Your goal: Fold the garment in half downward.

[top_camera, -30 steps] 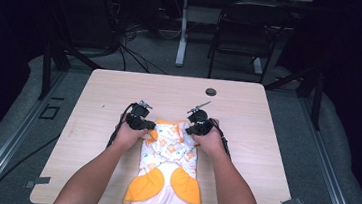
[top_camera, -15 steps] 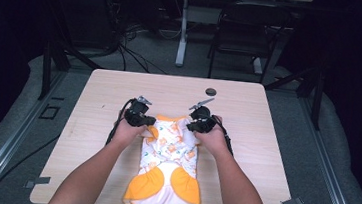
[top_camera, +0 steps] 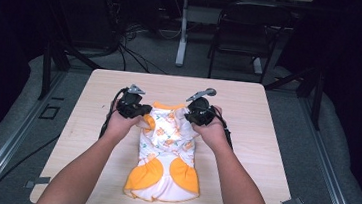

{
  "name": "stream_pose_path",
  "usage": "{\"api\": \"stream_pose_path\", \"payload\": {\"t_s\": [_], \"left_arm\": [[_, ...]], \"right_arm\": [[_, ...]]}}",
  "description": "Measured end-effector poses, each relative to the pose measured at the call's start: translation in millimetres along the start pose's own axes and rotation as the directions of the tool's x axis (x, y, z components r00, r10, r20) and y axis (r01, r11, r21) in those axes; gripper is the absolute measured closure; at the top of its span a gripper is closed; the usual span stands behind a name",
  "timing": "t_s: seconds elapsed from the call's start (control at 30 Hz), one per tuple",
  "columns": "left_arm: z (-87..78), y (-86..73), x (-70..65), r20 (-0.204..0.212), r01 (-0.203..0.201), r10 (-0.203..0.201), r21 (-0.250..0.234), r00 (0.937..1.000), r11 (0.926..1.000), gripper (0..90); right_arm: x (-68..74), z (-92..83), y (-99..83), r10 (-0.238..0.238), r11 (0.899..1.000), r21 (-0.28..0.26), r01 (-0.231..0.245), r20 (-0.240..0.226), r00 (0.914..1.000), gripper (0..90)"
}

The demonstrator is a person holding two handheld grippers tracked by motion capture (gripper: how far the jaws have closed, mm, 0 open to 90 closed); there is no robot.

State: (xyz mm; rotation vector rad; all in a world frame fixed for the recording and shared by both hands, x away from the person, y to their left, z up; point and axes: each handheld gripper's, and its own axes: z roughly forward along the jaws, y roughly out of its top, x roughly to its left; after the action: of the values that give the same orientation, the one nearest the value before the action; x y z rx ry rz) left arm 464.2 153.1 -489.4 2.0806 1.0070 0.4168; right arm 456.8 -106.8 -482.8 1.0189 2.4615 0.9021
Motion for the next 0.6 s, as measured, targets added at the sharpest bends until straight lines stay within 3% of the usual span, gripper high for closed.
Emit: {"api": "stream_pose_path", "payload": {"t_s": [0.13, 0.3, 0.43, 0.6], "left_arm": [[-9.9, 9.6, -2.0, -0.021, -0.031, 0.030, -0.028, 0.9993, 0.9991, 86.3], [-18.1, 16.4, -2.2, -0.031, -0.040, 0.038, -0.063, 0.9988, 0.9972, 86.4], [-25.6, 17.6, -4.9, -0.012, -0.056, 0.055, -0.091, 0.9984, 0.9942, 86.3], [-31.6, 7.1, -13.8, 0.024, -0.080, 0.082, -0.101, 0.9963, 0.9917, 86.3]], "right_arm": [[1.5, -10.1, 8.2, -0.025, 0.999, -0.033, 0.025, 0.021, 0.9995, 84.0], [1.8, -21.3, 15.2, -0.040, 0.995, -0.084, 0.044, 0.044, 0.9982, 84.0], [2.5, -27.2, 14.8, -0.062, 0.993, -0.095, 0.066, 0.047, 0.9970, 84.0], [5.6, -31.9, 0.6, -0.095, 0.990, -0.097, 0.098, 0.037, 0.9948, 83.9]]}}
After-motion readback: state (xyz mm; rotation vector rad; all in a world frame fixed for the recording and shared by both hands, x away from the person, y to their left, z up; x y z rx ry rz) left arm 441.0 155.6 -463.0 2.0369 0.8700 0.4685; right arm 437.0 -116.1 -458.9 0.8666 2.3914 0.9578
